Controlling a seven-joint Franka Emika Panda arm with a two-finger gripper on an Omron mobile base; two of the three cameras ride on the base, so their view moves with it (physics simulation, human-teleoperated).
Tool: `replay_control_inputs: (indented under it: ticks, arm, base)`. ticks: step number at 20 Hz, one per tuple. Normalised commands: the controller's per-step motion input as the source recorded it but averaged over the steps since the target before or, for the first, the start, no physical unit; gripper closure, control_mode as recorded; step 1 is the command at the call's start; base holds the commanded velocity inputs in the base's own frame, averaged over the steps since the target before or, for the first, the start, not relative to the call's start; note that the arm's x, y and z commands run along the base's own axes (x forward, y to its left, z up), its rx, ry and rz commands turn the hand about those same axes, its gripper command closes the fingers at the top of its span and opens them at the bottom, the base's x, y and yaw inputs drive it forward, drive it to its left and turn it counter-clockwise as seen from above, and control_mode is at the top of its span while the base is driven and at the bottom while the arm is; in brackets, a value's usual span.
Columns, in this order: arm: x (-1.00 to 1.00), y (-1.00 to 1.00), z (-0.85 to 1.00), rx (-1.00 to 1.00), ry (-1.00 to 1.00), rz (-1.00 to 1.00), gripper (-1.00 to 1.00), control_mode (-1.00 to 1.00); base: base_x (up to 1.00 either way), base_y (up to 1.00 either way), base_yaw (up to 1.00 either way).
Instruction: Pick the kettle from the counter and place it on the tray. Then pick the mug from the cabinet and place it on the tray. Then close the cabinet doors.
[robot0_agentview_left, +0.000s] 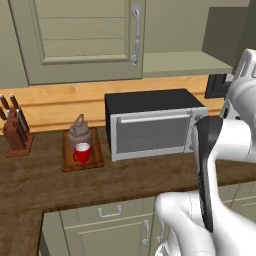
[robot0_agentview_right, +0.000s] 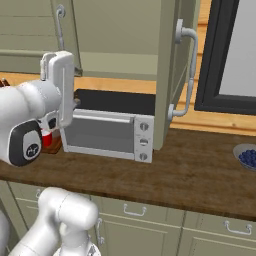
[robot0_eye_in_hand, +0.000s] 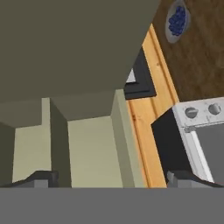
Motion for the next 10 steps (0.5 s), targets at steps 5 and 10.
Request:
replay_control_inputs:
  ticks: [5, 10]
  arm:
    - [-0.37, -0.78, 0.00, 0.02, 0.05, -0.37, -1.00, -1.00]
    - [-0.66, -0.90, 0.00, 0.08, 0.01, -0.13, -1.00, -1.00]
  base:
    - [0.00, 0.00, 0.00]
    - [0.00, 0.00, 0.00]
